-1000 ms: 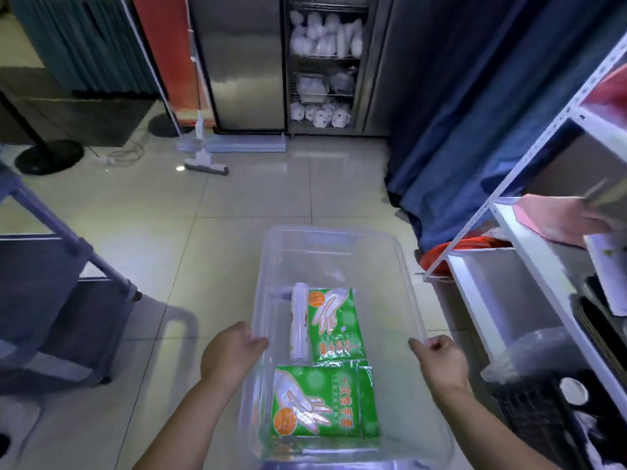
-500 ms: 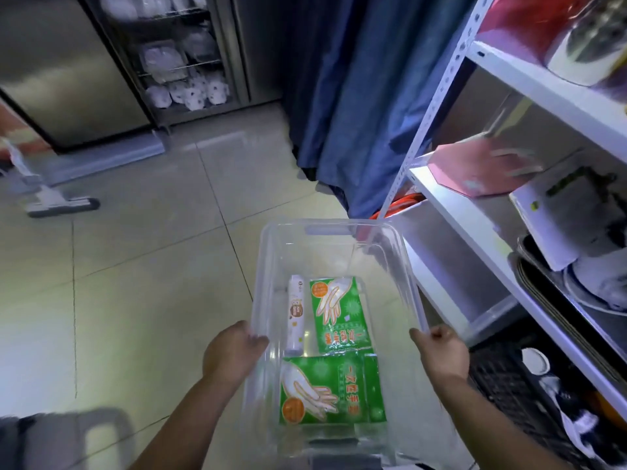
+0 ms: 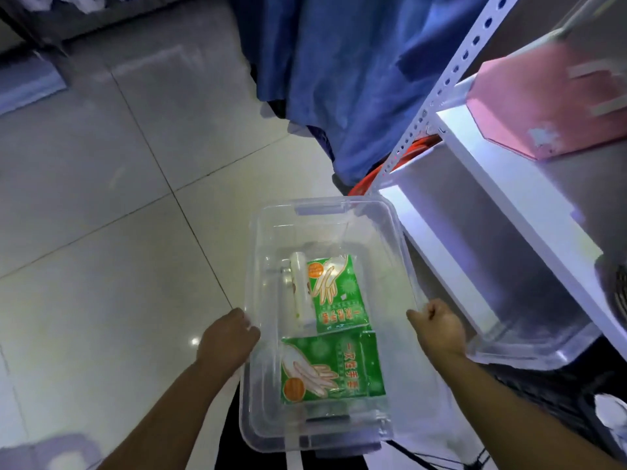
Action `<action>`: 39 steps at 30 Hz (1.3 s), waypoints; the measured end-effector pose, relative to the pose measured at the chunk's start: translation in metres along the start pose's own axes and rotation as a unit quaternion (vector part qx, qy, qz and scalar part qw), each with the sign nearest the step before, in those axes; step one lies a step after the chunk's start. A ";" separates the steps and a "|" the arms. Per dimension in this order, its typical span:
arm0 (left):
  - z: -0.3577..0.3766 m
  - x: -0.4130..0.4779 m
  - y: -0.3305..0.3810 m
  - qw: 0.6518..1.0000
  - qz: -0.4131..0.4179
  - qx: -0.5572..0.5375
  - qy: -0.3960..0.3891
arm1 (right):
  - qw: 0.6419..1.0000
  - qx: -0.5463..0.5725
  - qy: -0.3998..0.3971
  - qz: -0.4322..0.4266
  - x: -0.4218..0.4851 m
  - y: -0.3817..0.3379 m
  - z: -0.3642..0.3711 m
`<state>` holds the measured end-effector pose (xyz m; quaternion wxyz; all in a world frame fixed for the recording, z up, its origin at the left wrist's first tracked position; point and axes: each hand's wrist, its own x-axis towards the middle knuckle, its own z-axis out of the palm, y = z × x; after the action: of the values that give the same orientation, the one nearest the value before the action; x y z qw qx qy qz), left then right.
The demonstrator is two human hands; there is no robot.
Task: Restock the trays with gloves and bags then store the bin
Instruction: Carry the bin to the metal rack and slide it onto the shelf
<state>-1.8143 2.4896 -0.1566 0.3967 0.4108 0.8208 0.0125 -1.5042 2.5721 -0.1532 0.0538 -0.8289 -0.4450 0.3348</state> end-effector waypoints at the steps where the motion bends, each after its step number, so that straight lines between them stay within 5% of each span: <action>1: 0.008 0.019 -0.003 1.000 -0.001 0.000 -0.010 | 1.000 -0.002 -0.021 0.002 0.013 0.003 0.015; 6: 0.045 0.104 -0.026 0.998 0.013 0.017 -0.062 | 0.994 -0.055 -0.090 -0.007 0.072 0.016 0.082; 21: 0.143 0.235 -0.082 0.999 -0.027 0.000 -0.039 | 0.995 -0.075 -0.058 -0.003 0.181 0.033 0.230; 30: 0.170 0.237 -0.088 0.997 -0.040 0.010 -0.071 | 0.996 -0.076 -0.043 0.015 0.190 0.051 0.245; 39: 0.118 0.198 -0.011 0.988 0.111 0.084 -0.060 | 0.999 0.027 -0.008 -0.045 0.141 0.037 0.160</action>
<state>-1.8130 2.5822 -0.3681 0.4052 0.5313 0.7431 -0.0375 -1.5213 2.6253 -0.3626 0.0874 -0.8034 -0.4731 0.3509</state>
